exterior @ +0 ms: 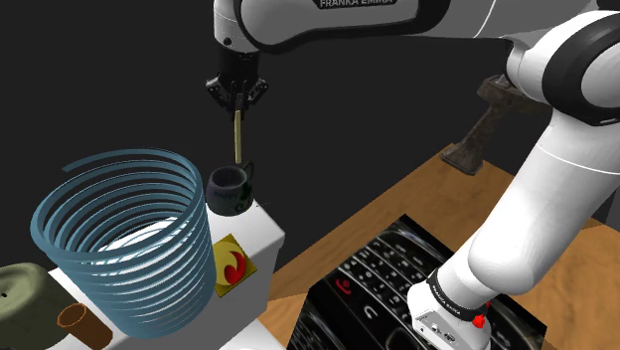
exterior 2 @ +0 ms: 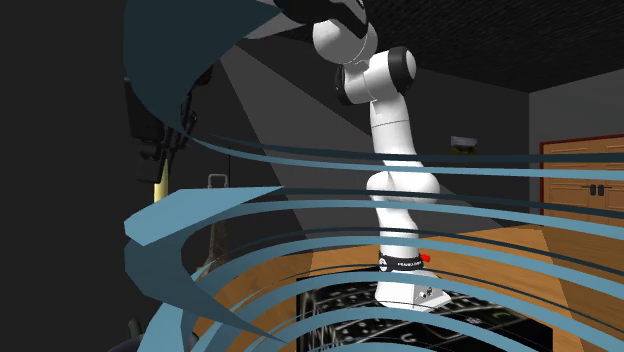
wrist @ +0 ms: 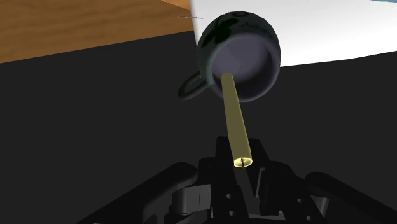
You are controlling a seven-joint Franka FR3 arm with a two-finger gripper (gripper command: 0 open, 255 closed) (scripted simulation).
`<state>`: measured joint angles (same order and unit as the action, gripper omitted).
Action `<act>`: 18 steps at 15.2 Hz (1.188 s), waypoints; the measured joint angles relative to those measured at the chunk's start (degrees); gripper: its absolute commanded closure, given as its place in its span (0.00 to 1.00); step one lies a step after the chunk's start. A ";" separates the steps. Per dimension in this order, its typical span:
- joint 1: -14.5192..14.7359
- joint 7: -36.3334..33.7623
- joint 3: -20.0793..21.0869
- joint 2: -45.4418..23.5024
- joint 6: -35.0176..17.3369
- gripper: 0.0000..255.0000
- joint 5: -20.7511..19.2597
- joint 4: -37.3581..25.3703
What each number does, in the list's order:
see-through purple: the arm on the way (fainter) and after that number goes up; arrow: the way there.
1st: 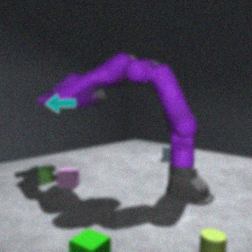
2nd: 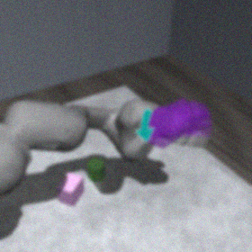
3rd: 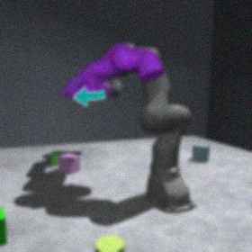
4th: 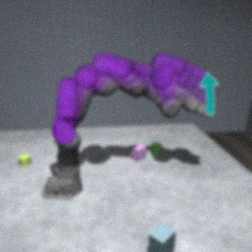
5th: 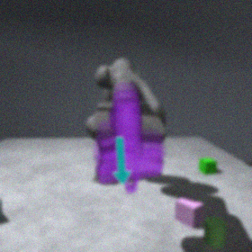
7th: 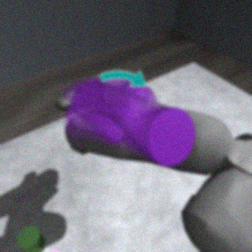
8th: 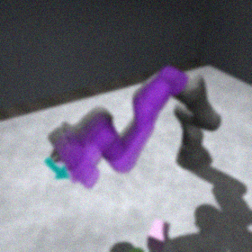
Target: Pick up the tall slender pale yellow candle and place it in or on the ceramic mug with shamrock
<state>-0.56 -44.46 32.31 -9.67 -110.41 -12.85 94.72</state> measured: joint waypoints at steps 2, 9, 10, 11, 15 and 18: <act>-0.14 -0.12 -0.10 -0.03 -1.49 1.00 -0.10 1.45; -0.23 -1.05 -0.30 -0.55 -6.13 1.00 -0.80 5.71; -0.24 -1.06 -0.31 -0.57 -6.30 1.00 -0.83 5.83; -0.24 -1.07 -0.32 -0.58 -6.40 1.00 -0.86 5.89; -0.25 -1.09 -0.33 -0.57 -6.50 0.00 -0.87 5.96; -0.26 -1.07 -0.33 -0.59 -6.49 0.00 -0.85 6.02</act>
<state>-0.82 -45.53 31.98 -10.25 -116.90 -13.70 100.75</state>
